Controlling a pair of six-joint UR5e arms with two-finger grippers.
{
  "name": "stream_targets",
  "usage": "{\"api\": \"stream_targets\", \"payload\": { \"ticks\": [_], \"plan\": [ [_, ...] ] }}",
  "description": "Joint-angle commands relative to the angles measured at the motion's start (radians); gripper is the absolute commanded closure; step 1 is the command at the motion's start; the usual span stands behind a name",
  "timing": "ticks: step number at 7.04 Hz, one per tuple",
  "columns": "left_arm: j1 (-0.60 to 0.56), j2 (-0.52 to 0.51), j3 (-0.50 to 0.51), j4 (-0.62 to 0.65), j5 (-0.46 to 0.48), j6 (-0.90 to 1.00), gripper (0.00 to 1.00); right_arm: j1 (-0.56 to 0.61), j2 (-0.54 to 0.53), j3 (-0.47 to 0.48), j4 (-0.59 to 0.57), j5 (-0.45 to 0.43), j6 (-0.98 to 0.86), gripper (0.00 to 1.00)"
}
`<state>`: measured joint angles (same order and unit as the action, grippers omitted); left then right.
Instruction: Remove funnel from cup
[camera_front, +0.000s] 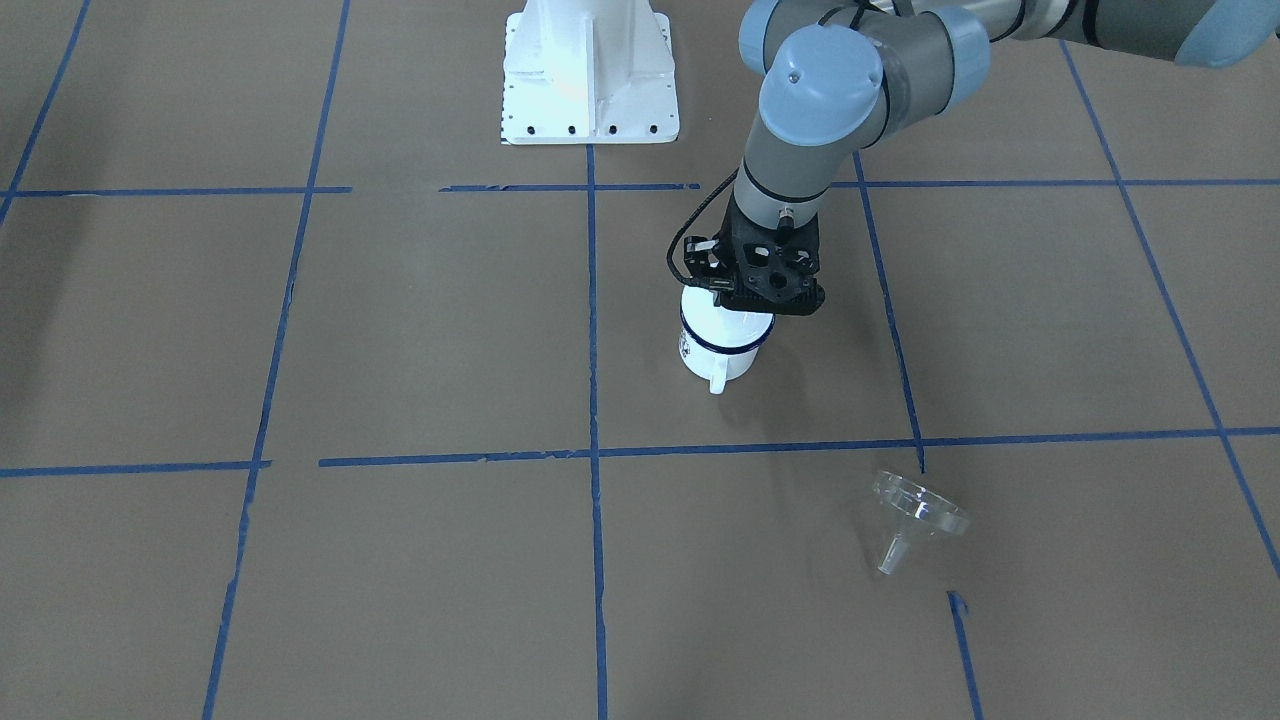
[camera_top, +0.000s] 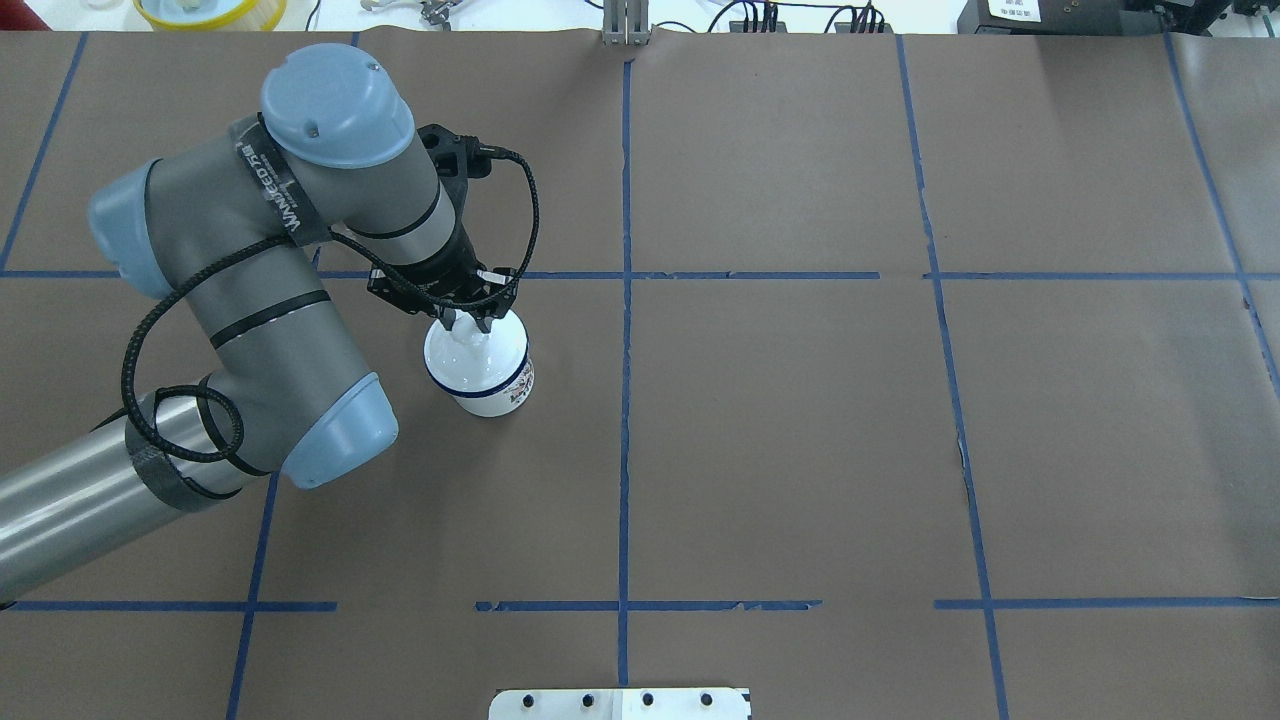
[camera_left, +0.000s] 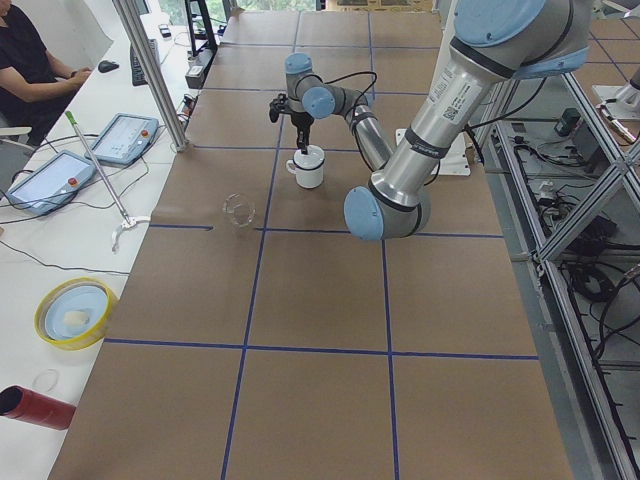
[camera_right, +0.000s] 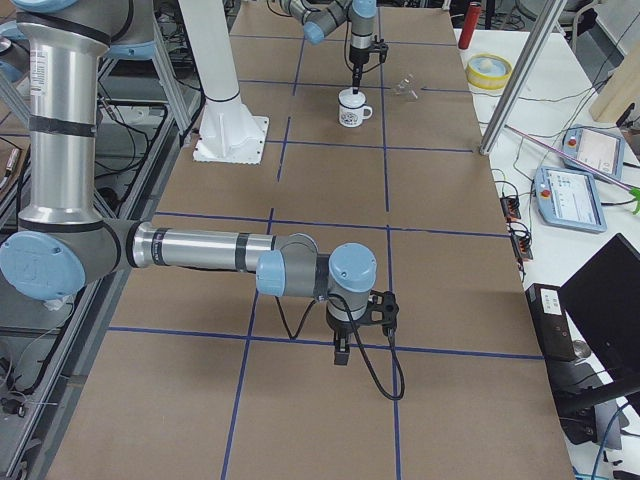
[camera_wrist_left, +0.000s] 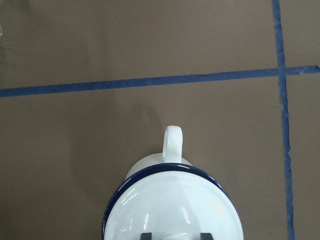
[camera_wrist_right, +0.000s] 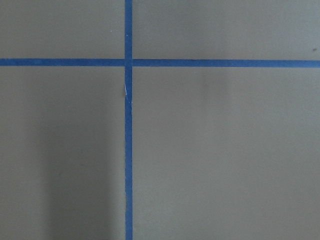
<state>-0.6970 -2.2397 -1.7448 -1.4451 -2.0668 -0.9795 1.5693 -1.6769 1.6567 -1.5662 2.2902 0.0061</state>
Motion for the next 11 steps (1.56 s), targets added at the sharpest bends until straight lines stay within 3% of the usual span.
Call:
{"api": "stream_targets", "payload": {
  "ticks": [1, 5, 7, 9, 10, 11],
  "plan": [
    [-0.001, 0.002, 0.001, -0.009, 0.001, -0.001, 0.0, 0.0, 0.0, 0.0, 0.0, 0.0, 0.0, 0.0],
    [-0.038, 0.021, -0.021, -0.012, 0.002, 0.014, 0.0, 0.0, -0.001, 0.0, 0.0, 0.0, 0.0, 0.0],
    [-0.114, 0.098, -0.132, -0.012, -0.001, 0.098, 0.0, 0.0, -0.001, -0.002, 0.0, 0.0, 0.0, 0.0],
    [-0.221, 0.127, -0.121, -0.021, -0.006, 0.254, 0.0, 0.0, 0.0, 0.0, 0.0, 0.0, 0.0, 0.0],
    [-0.33, 0.179, -0.093, -0.058, -0.024, 0.391, 0.0, 0.0, 0.0, 0.0, 0.0, 0.0, 0.0, 0.0],
    [-0.407, 0.24, -0.067, -0.081, -0.097, 0.476, 0.0, 0.0, -0.001, -0.002, 0.0, 0.0, 0.0, 0.0]
  ]
}}
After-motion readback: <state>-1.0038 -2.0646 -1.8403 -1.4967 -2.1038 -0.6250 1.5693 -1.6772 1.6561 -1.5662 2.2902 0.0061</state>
